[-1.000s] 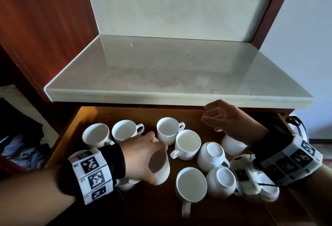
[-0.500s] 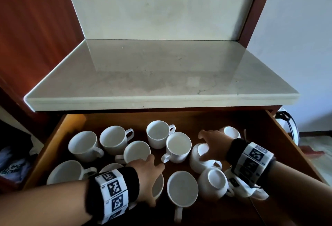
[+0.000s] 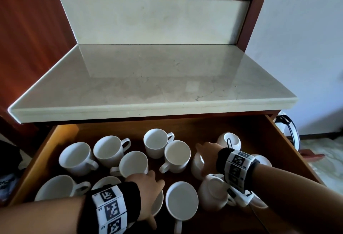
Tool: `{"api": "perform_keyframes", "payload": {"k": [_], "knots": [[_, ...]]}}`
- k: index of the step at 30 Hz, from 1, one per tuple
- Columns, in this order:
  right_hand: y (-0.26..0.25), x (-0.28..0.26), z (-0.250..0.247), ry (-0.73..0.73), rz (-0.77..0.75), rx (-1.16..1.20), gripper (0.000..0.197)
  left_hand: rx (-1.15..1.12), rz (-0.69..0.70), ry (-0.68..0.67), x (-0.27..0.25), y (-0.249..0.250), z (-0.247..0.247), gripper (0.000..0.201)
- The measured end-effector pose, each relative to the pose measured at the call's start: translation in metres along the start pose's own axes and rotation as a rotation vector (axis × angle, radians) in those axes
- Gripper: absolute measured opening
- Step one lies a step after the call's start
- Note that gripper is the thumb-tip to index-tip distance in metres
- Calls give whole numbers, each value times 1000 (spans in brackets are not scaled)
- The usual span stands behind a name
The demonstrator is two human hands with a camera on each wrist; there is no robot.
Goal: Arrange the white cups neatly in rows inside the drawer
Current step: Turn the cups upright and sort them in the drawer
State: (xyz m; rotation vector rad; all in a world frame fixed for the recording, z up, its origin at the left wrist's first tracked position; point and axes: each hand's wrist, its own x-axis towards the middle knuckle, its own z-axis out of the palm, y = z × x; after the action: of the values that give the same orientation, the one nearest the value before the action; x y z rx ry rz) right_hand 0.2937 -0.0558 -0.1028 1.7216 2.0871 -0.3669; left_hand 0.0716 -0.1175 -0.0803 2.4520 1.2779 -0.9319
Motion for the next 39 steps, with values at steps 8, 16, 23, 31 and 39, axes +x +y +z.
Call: {"api": "perform_keyframes", "payload": {"k": [8, 16, 23, 31, 39], "knots": [[53, -50, -60, 350, 113, 598, 69, -83, 54, 573, -8, -17, -87, 61], [63, -75, -71, -171, 113, 1943, 60, -404, 487, 894, 36, 9, -124, 105], [82, -78, -60, -82, 233, 1666, 63, -578, 424, 789, 57, 23, -134, 83], [116, -89, -61, 326, 253, 1328, 28, -216, -51, 332, 90, 52, -132, 83], [130, -82, -46, 326, 234, 1142, 24, -138, -170, 223, 125, 87, -124, 94]]}}
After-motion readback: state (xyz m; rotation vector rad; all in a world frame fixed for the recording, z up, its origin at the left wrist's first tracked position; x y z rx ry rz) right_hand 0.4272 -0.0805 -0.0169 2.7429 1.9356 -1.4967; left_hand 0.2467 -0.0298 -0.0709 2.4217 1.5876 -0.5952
